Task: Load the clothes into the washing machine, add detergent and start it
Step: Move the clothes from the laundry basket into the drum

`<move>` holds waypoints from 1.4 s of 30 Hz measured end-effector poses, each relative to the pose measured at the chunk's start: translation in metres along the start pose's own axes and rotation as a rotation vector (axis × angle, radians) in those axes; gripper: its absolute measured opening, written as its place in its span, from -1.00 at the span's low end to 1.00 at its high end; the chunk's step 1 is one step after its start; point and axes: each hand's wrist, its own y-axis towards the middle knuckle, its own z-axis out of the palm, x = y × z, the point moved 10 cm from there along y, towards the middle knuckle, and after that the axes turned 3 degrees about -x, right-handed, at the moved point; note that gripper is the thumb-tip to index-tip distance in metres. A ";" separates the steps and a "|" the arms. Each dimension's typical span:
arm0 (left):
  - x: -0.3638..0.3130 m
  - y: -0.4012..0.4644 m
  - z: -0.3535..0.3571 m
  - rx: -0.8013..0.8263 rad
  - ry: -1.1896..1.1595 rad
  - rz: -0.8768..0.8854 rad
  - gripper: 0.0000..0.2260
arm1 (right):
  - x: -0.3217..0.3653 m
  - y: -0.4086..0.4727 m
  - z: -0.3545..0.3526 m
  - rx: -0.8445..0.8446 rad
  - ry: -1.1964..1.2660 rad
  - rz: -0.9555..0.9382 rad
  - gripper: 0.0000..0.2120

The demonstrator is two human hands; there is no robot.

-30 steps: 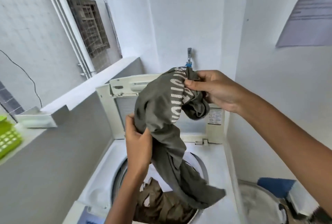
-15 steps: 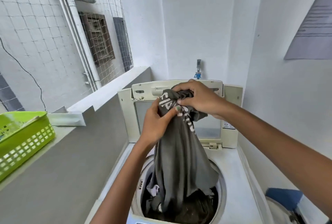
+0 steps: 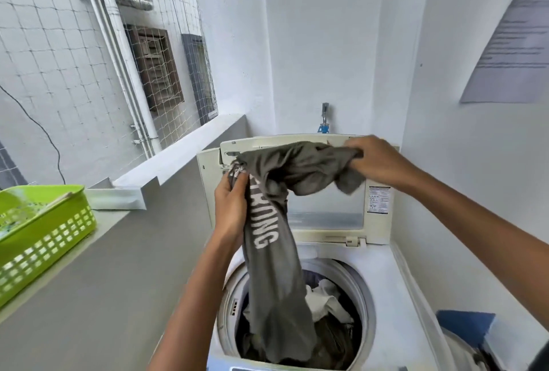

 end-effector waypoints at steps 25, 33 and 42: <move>0.069 0.011 -0.011 0.137 0.354 -0.057 -0.86 | 0.094 0.028 -0.060 -0.083 1.295 0.112 -0.78; 0.119 -0.051 0.054 0.687 0.411 0.045 0.02 | 0.113 0.038 -0.083 -0.170 1.333 -0.036 -0.74; 0.183 -0.066 0.039 0.558 0.694 -0.183 -0.77 | 0.097 0.041 -0.099 -0.299 1.250 -0.074 -0.75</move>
